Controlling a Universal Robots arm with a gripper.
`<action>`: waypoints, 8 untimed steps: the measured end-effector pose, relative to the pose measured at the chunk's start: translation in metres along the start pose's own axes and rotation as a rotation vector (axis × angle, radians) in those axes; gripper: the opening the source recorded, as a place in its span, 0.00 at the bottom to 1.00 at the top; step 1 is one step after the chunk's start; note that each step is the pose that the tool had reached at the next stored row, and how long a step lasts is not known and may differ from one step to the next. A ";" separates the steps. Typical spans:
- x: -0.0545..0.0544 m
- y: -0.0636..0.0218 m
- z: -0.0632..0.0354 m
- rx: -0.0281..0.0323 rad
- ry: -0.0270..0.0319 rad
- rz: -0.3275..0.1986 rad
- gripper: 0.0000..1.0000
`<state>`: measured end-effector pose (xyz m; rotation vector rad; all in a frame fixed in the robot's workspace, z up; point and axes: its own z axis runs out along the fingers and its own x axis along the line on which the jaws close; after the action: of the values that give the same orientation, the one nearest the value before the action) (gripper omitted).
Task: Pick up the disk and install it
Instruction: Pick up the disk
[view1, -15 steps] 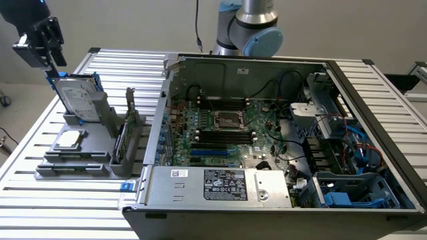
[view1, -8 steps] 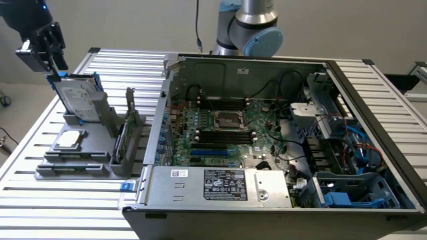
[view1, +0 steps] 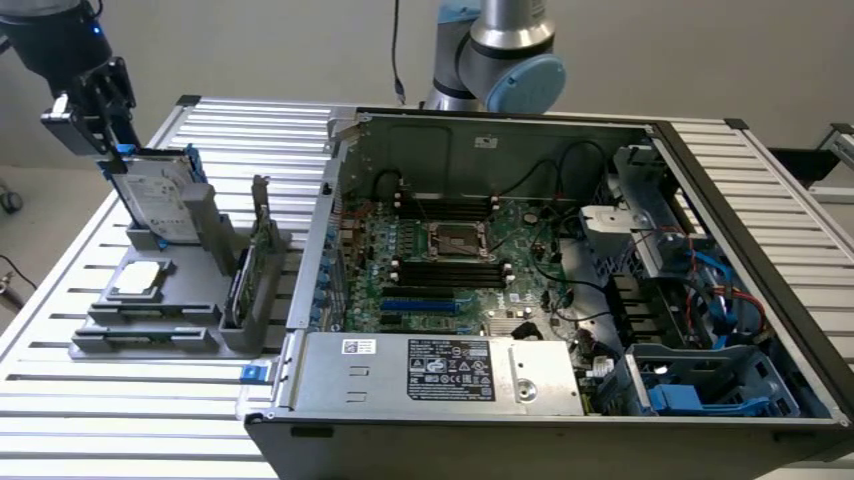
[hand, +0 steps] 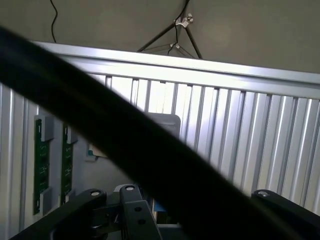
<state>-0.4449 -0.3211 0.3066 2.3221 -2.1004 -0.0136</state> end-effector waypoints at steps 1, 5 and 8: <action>0.000 0.0000 0.0018 0.0000 0.0000 0.000 0.54; -0.001 -0.0001 0.0074 0.0000 0.0000 0.000 0.54; -0.003 -0.0004 0.0091 -0.0001 0.0004 0.000 0.54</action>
<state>-0.4449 -0.3183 0.2975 2.3218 -2.1002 -0.0132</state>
